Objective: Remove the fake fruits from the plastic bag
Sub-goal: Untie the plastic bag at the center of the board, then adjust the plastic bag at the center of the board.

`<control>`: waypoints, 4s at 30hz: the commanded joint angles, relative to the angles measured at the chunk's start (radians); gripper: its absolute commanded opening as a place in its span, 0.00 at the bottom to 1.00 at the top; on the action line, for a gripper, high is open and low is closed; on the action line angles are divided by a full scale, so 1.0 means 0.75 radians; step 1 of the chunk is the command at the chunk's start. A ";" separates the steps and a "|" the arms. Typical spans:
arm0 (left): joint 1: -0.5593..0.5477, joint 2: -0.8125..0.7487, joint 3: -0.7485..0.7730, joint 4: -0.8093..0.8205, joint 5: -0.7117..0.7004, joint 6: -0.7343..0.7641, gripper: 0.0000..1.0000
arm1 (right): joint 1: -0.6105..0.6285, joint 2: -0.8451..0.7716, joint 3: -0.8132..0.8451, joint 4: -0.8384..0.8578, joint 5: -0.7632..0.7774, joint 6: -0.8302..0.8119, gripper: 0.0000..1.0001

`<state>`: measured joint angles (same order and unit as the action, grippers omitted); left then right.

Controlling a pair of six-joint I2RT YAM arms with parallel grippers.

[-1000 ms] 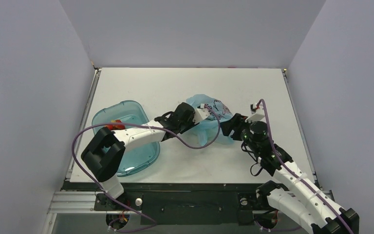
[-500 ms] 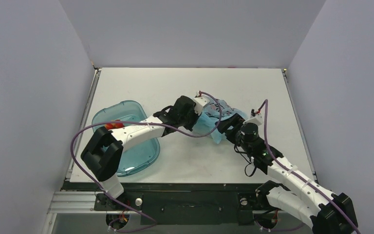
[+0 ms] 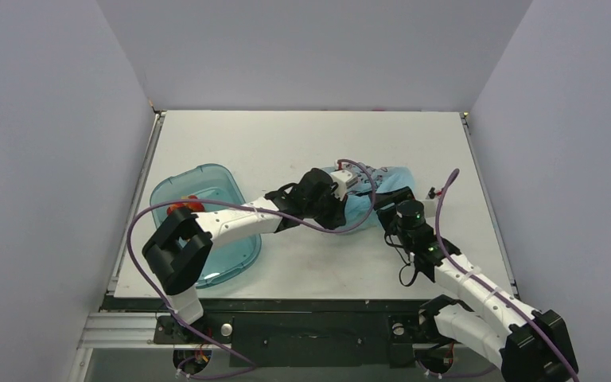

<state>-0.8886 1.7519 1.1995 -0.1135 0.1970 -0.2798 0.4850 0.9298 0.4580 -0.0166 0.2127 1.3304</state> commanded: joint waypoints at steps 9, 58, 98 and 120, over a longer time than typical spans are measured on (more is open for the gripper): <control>-0.041 0.002 0.031 0.057 0.007 -0.040 0.00 | 0.028 -0.159 0.071 -0.132 0.082 0.160 0.55; 0.053 -0.089 -0.003 0.066 -0.156 -0.067 0.00 | -1.000 0.031 0.057 -0.024 -0.887 -0.474 0.00; -0.198 0.232 0.427 -0.133 -0.263 1.152 0.88 | -0.873 -0.319 0.079 -0.331 -1.039 -0.854 0.24; -0.198 -0.158 -0.143 0.556 -0.306 0.551 0.10 | -0.562 0.028 0.015 0.170 -0.954 -0.432 0.17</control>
<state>-1.0428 1.7000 1.1263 0.1226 -0.0196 0.2577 0.0345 0.8768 0.4252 -0.0673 -0.5259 0.9134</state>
